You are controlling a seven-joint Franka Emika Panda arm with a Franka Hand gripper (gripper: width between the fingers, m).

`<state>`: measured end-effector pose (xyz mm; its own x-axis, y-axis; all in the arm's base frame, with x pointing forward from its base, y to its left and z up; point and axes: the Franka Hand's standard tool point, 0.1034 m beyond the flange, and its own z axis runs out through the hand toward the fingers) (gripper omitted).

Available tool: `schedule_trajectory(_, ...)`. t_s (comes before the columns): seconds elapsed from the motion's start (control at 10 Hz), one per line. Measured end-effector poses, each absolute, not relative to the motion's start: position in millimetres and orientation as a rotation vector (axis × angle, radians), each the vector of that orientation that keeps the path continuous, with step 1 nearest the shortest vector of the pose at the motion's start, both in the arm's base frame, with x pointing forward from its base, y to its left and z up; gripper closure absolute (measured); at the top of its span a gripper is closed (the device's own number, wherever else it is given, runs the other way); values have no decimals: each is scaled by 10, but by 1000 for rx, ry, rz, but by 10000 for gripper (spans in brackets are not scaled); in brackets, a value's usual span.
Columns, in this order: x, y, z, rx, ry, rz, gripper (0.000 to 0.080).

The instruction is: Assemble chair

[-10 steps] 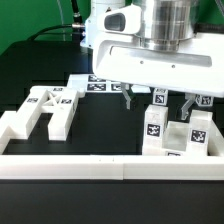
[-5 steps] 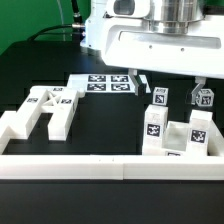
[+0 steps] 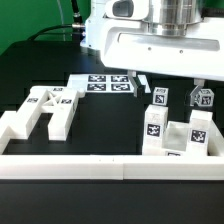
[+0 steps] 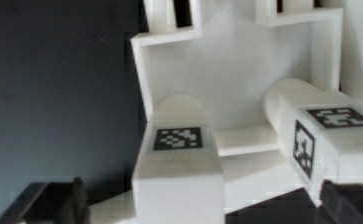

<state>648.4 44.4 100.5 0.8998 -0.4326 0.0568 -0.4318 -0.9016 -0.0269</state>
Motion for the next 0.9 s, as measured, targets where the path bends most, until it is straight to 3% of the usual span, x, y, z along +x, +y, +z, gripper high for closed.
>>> schedule_trajectory(0.3,6476,447,999,-3048,693,-104,151)
schedule_trajectory(0.9,6273,401,683,-3064,683,-150,151)
